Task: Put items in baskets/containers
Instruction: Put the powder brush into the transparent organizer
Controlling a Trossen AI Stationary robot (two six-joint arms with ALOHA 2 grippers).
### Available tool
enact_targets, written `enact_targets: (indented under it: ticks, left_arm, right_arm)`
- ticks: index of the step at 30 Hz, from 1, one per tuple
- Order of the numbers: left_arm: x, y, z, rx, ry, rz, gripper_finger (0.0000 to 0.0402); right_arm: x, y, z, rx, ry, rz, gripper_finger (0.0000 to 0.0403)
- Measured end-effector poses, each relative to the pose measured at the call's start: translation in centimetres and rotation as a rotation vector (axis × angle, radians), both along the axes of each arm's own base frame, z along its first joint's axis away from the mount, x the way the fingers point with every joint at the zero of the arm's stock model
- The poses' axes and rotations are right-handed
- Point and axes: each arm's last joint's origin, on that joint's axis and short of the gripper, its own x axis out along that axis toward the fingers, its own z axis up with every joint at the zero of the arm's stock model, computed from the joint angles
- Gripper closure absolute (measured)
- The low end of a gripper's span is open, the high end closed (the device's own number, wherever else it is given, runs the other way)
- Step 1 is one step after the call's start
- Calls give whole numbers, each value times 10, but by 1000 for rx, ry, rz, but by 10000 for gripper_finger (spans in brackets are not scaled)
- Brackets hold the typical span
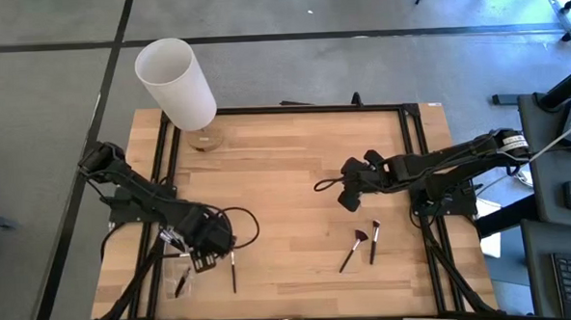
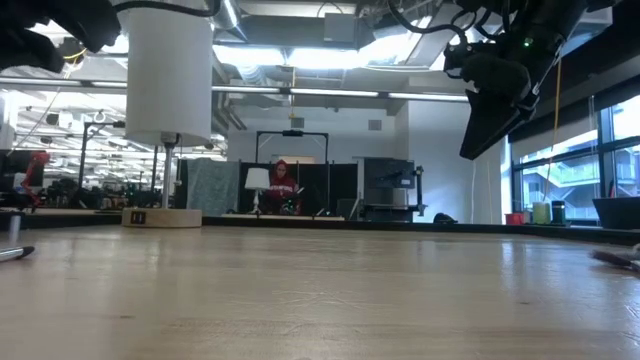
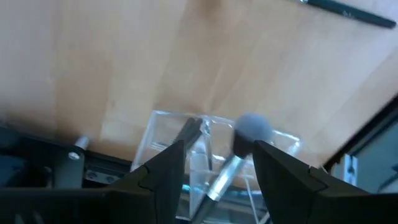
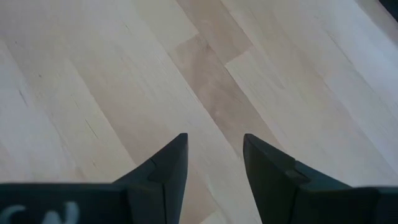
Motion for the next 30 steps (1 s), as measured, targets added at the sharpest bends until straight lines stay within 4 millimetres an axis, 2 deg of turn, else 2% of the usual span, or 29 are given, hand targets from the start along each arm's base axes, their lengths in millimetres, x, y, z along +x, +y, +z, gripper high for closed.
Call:
enact_targets:
  ticks: [9, 20, 30]
  left_arm:
    - [-8, -13, 0, -14, 16, -7, 217]
    - [-16, -31, -2, 42, -72, -98, 217]
    - [-22, -41, -4, 73, -93, -102, 217]
  right_arm:
    - [0, 0, 0, 0, 0, -1, 248]
    - [0, 0, 0, 1, -1, -3, 248]
    - [0, 0, 0, 1, -2, -4, 248]
